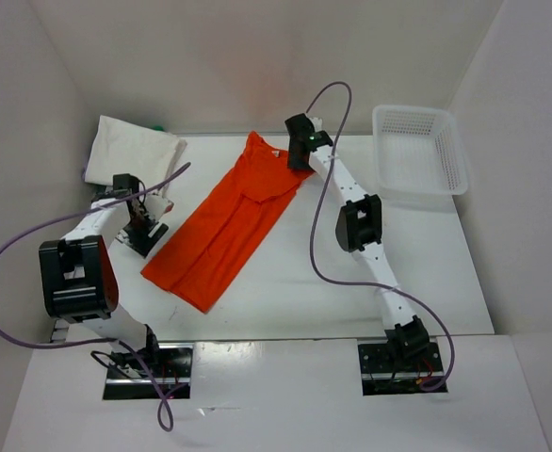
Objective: Fold and stack the t-shirts
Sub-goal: Rotate the tshirt 90 degrees
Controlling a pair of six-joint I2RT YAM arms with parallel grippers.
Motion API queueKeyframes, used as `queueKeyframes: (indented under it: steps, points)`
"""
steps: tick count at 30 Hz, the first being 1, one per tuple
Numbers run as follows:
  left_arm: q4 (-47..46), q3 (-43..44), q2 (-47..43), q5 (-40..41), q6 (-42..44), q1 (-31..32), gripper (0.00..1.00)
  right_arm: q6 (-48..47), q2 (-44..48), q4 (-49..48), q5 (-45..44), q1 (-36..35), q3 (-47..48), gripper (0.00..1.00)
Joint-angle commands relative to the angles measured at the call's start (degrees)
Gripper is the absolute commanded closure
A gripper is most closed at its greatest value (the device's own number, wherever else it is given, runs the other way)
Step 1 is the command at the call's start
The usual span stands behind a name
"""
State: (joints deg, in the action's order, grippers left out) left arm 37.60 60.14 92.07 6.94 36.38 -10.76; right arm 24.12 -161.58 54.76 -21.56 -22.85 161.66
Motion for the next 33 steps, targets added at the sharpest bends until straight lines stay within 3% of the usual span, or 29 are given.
queueKeyframes:
  steps: [1, 5, 8, 11, 14, 17, 19, 22, 23, 27, 31, 33]
  points:
    - [2.74, 2.44, 1.70, -1.58, -3.33, 1.35, 0.16, -5.57, 4.94, 0.87, 0.90, 1.93, 5.14, 0.24]
    - [2.74, 2.44, 1.71, -3.42, -5.44, 3.90, 0.16, -5.57, 17.49, 3.25, 1.98, 2.29, 2.53, 0.10]
    - [2.04, 1.74, 2.23, -3.42, -5.97, 5.13, 0.16, -5.57, 30.50, 3.86, -0.76, -0.96, -7.65, 0.00]
    - [-0.33, -1.86, 0.22, -2.90, -6.50, 5.14, 0.16, -4.00, 45.08, 1.68, -0.76, -5.09, -26.70, 0.00]
    - [-2.27, -5.90, -2.68, -2.90, -6.50, 5.14, 0.16, 0.12, 61.08, -6.20, -0.76, -12.81, -58.09, 0.00]
    - [-4.55, -9.07, -4.87, -2.37, -7.02, 5.14, 0.14, 10.13, 70.25, -14.31, 6.86, -23.53, -71.80, 0.00]
    - [-5.35, -10.21, -6.46, -2.37, -7.55, 5.14, 0.14, 19.09, 70.26, -18.61, 9.43, -31.79, -80.42, 0.00]
    - [-6.84, -11.71, -8.04, -1.84, -8.78, 4.62, 0.14, 26.82, 65.37, -22.23, 12.50, -39.17, -81.95, 0.07]
    - [-6.84, -12.32, -8.66, -1.84, -8.78, 4.61, 0.14, 28.42, 63.86, -23.46, 13.38, -40.16, -81.95, 0.24]
    - [-8.16, -13.38, -9.19, -2.63, -8.78, 3.56, 0.14, 33.27, 56.74, -28.73, 21.20, -42.36, -81.42, 0.60]
    - [-8.78, -14.69, -10.24, -3.68, -8.78, 3.56, 0.14, 36.52, 50.05, -28.21, 23.57, -43.59, -77.21, 0.61]
    - [-9.39, -15.23, -10.77, -3.69, -8.26, 3.56, 0.14, 38.63, 46.89, -30.06, 26.30, -44.12, -76.51, 0.49]
